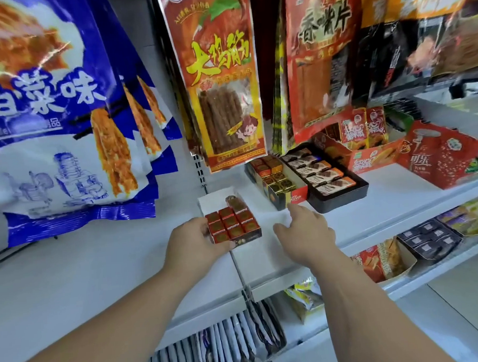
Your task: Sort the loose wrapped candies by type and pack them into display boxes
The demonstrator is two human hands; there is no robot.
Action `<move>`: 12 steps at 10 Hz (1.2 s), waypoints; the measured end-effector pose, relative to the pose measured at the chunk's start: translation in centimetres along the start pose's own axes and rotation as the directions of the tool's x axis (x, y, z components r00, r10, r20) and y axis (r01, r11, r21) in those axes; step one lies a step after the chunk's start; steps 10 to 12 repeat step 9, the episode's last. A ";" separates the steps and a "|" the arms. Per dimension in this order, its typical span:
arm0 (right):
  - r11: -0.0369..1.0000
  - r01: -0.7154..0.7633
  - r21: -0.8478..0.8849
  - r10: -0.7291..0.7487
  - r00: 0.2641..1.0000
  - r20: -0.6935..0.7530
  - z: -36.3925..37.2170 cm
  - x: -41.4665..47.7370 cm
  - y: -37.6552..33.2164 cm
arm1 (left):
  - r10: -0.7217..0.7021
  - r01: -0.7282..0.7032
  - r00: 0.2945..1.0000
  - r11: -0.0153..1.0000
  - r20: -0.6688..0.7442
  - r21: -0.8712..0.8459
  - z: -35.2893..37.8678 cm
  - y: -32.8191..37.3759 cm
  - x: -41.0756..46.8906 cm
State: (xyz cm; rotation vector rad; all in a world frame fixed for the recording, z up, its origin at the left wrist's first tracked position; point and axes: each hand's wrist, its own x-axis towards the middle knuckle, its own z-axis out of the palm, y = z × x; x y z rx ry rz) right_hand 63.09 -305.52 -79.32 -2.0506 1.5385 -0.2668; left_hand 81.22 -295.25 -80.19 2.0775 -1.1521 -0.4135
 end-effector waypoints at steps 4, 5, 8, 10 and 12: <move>0.984 -0.056 0.167 0.053 0.998 0.025 1.2 2.3 -2.1 | -0.092 0.094 0.994 0.995 -0.054 0.030 4.6 3.1 7.6; 0.981 -0.067 0.182 0.063 0.998 0.025 1.0 2.5 -2.2 | -0.088 0.091 0.994 0.994 -0.059 0.058 5.0 2.9 8.6; 0.988 -0.016 0.152 0.013 1.000 0.018 0.2 1.5 -1.9 | -0.063 0.064 0.998 0.995 -0.025 0.074 4.7 2.5 8.6; 0.990 0.001 0.138 0.001 1.000 -0.014 -0.1 1.2 -1.9 | -0.029 0.031 0.999 0.996 -0.033 0.079 4.0 3.2 7.5; 0.990 0.001 0.138 0.001 1.000 -0.014 -0.1 1.2 -1.9 | -0.029 0.031 0.999 0.996 -0.033 0.079 4.0 3.2 7.5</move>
